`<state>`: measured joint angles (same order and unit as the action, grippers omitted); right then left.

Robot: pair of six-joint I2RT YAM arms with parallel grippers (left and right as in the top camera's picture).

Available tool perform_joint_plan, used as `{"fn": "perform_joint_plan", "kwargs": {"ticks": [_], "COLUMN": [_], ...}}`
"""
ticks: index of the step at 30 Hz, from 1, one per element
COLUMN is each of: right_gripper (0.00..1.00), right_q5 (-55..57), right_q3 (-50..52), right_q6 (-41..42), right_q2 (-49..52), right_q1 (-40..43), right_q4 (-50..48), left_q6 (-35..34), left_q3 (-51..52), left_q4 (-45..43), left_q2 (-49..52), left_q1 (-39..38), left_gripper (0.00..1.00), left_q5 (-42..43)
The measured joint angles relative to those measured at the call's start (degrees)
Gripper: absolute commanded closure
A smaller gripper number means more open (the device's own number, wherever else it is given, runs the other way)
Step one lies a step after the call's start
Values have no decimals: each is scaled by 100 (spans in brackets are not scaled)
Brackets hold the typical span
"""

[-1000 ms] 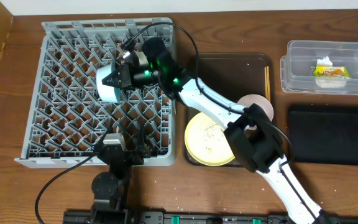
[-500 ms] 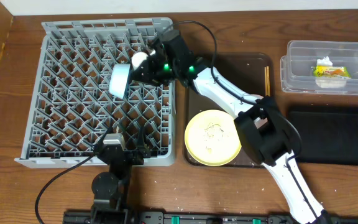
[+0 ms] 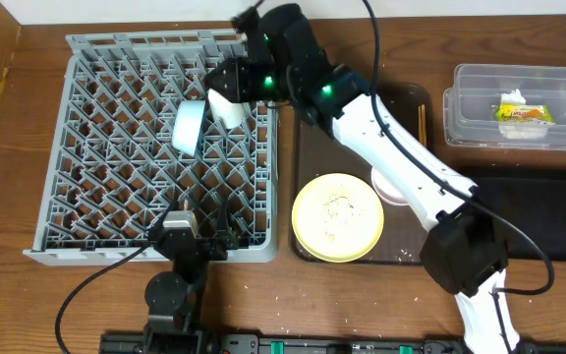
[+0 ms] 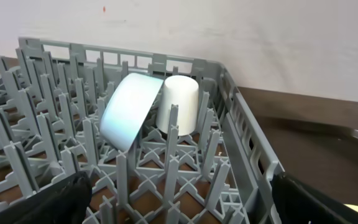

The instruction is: Sort waste into correct bins and load items into the dishwasher

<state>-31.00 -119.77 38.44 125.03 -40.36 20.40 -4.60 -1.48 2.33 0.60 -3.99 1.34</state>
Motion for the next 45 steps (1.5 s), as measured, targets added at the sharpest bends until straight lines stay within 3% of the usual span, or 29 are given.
{"fn": "perform_joint_plan", "kwargs": {"ticks": [6, 11, 22, 32, 34, 38, 42, 45], "right_gripper": [99, 99, 99, 98, 93, 50, 17, 1], "right_q5": [70, 118, 916, 1397, 1478, 1803, 2323, 2743], "right_q3": [2, 9, 37, 37, 39, 35, 2, -13], "right_q6": [-232, -302, -358, -822, -929, -1080, -1189, -1228], "right_q2": [564, 1176, 1495, 907, 627, -225, -885, -1099], "right_q1": [-426, -756, -719, -527, -516, -457, -208, 118], "right_q4": [-1189, -1600, -898, 96, 282, 1045, 2361, 3521], "left_q6": [0, 0, 0, 0, 0, 0, 0, 0], "left_q3": [0, 0, 0, 0, 0, 0, 0, 0], "left_q4": [0, 0, 0, 2, 0, 2, 2, 2], "left_q2": [0, 0, 0, 0, 0, 0, 0, 0], "left_q1": [0, 0, 0, 0, 0, 0, 0, 0], "left_gripper": [6, 6, 6, 6, 6, 6, 6, 6], "left_q5": [0, 0, 0, 0, 0, 0, 0, 2]}}
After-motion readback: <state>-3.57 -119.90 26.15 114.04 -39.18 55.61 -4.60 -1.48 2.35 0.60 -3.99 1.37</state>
